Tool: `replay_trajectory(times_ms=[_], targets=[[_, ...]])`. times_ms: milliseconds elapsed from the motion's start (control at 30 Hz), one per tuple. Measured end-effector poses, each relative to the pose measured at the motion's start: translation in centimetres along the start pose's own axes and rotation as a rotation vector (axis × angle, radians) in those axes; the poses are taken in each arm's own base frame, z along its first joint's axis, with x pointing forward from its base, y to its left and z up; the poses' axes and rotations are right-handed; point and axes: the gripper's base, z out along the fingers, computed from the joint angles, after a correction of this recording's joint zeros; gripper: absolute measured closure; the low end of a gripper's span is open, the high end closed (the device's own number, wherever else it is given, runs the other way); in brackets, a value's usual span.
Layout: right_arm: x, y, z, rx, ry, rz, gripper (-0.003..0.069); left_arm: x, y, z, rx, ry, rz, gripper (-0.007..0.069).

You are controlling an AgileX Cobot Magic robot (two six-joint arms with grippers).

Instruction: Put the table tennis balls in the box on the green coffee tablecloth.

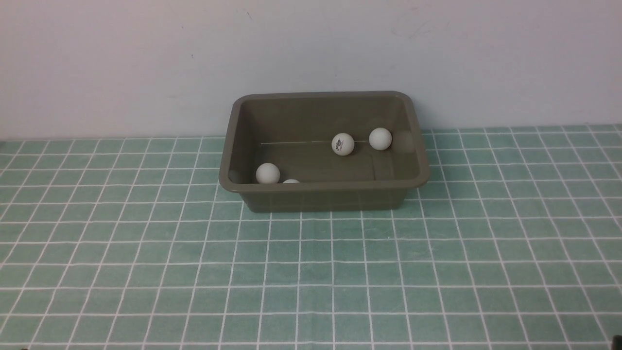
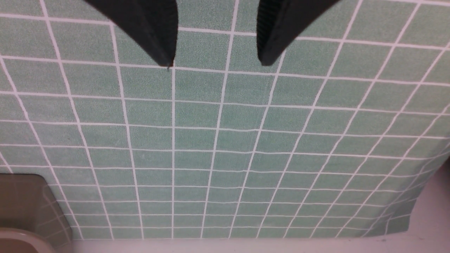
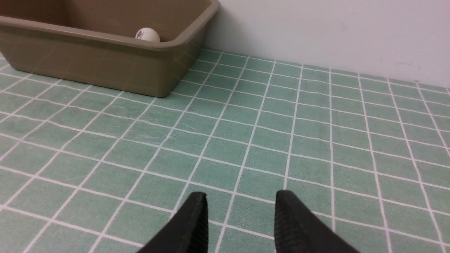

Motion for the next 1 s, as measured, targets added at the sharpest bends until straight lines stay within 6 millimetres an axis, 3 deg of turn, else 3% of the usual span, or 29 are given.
replay_trajectory(times_ms=[1000], targets=[[0.05,-0.46,0.00,0.075,0.006,0.015,0.0405,0.00,0.00,0.00,0.000,0.000,0.000,0.0336]])
